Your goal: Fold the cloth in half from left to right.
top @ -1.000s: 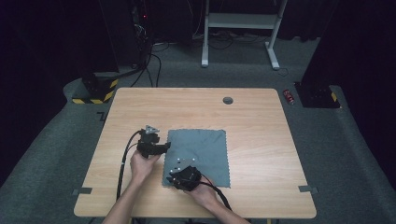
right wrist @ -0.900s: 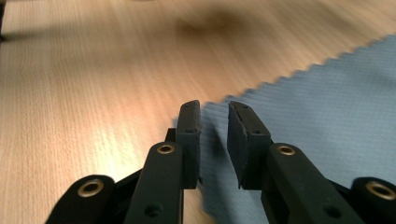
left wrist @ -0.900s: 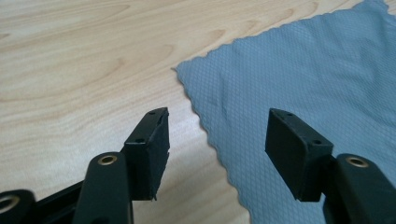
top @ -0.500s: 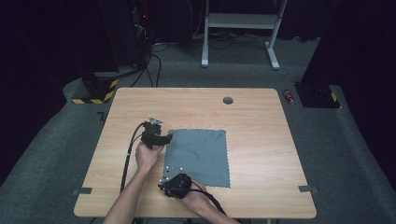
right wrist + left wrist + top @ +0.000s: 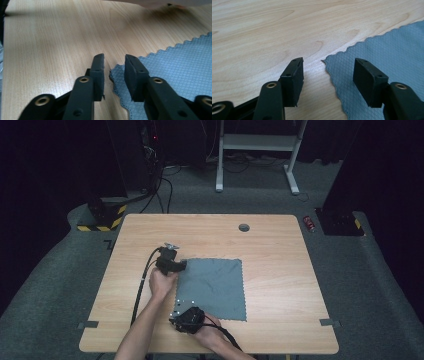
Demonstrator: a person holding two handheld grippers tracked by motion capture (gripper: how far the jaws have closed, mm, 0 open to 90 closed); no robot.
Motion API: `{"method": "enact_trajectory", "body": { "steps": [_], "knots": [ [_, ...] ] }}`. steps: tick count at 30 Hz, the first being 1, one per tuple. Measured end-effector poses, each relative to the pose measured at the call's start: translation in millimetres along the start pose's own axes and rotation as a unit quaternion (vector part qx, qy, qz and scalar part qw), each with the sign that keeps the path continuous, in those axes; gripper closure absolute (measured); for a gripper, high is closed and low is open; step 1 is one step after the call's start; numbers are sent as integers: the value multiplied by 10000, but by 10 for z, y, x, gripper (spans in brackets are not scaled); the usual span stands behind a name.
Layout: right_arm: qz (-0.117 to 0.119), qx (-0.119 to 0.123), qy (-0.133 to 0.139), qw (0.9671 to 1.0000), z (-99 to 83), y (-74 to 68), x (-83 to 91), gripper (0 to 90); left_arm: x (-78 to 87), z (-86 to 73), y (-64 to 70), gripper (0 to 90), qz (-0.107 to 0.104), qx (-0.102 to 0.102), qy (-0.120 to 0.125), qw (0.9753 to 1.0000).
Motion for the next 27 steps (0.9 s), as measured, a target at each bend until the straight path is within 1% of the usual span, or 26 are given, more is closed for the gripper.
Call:
{"method": "enact_trajectory", "body": {
  "steps": [2,4,5,6,9,10,12,14,16,18,19,20,23,24,27],
  "knots": [
    [2,34,-14,10000,4,-9,0,733,-12,8,-10,459,-17,77,61,10000],
    [-2,55,-21,10000,6,-17,0,762,-14,12,-14,504,-18,68,86,9999],
    [-43,109,-14,9999,9,-21,-1,789,-13,15,-10,524,-27,52,88,9999],
    [-46,140,-28,9999,12,-29,-2,808,-13,19,5,556,-70,54,98,9999],
    [-165,189,-77,9997,21,-35,-5,869,-7,22,46,681,-168,-98,97,9998],
    [-183,180,-83,9996,21,-28,-6,884,-7,26,61,715,-195,-91,84,9997],
    [-187,164,-86,9997,21,-23,-6,890,-8,43,71,765,-262,-160,-1,9995],
    [-208,201,-92,9995,23,-30,-6,895,-13,63,81,817,-322,-151,-63,9993],
    [-206,201,-95,9995,25,-29,-4,898,-18,74,93,880,-326,-152,-106,9993],
    [-183,201,-27,9996,29,-23,16,899,-17,76,90,890,-456,-74,-102,9989],
    [-177,160,17,9997,35,-28,44,899,-10,77,72,892,-480,-83,-99,9988],
    [-166,163,75,9997,47,-24,77,900,-1,81,66,893,-544,-26,-80,9985],
    [-164,131,218,9995,89,-3,191,900,61,118,27,895,-652,83,52,9978],
    [-159,122,271,9994,104,4,221,900,85,134,21,895,-684,91,90,9976],
    [-143,133,303,9993,129,20,279,900,140,162,11,895,-746,102,198,9970]
  ]
}}
Point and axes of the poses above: each handheld gripper's, and its own axes: x roughly backward along the jaws, z roughly out of its top, y roughly to its right, the point moved 4 cm from there along -x, roughly forward along the jaws
